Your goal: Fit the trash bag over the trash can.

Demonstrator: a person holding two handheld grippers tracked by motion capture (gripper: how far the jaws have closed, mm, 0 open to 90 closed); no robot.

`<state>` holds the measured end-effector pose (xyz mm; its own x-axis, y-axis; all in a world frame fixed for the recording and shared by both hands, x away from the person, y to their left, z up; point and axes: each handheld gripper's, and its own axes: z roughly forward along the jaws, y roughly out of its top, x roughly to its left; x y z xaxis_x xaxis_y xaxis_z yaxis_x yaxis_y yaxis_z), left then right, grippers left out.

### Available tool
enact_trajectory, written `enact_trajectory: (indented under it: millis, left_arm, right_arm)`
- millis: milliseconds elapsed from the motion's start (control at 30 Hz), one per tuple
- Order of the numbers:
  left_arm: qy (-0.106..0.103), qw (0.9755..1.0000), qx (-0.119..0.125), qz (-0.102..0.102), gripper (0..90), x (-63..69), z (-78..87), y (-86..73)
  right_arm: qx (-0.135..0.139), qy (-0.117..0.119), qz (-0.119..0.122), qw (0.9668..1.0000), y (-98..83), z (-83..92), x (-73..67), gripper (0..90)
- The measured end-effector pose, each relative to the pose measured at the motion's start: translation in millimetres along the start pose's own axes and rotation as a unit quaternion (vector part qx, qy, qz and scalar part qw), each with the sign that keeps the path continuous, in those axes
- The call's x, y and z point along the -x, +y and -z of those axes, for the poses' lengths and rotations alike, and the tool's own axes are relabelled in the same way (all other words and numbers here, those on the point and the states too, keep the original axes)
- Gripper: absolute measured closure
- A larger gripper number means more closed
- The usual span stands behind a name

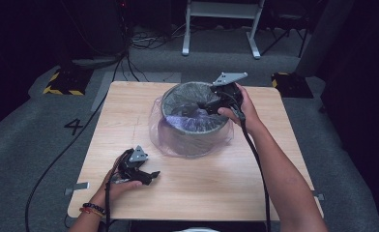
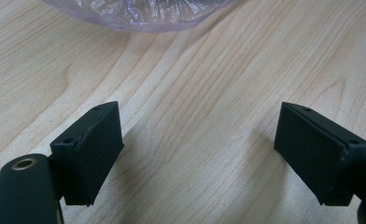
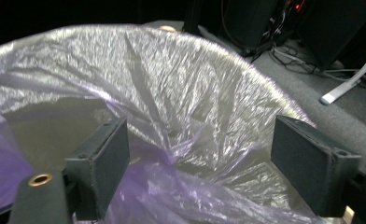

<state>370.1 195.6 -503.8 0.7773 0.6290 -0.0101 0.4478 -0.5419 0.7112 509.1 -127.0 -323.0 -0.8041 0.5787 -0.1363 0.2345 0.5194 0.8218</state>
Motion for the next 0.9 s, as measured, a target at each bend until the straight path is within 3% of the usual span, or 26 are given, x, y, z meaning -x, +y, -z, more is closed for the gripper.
enact_trajectory:
  millis: [100, 300, 467, 700, 900]
  left_arm:
    - [0.000, 1.0000, 0.000, 0.000, 15.0, 0.0, 0.0, 0.0]
    - [0.000, 1.0000, 0.000, 0.000, 15.0, 0.0, 0.0, 0.0]
    - [0.000, 1.0000, 0.000, 0.000, 15.0, 0.0, -0.1, 0.0]
    - [0.000, 1.0000, 0.000, 0.000, 15.0, 0.0, 0.0, 0.0]
    - [0.000, 1.0000, 0.001, 0.000, 15.0, 0.0, -0.1, -0.1]
  right_arm:
    - [-0.014, 0.013, 0.007, 0.9998, -0.5, -0.8, -0.8, 19.6]
    - [-0.052, 0.031, 0.045, 0.9972, -1.5, -7.4, -7.6, 20.4]
    - [-0.072, 0.042, 0.054, 0.9951, -2.0, -10.0, -8.3, 21.8]
    - [-0.114, 0.045, 0.069, 0.9900, 1.1, -14.5, -10.8, 21.8]
    - [-0.158, 0.053, 0.081, 0.9827, 4.5, -20.4, -11.7, 22.1]
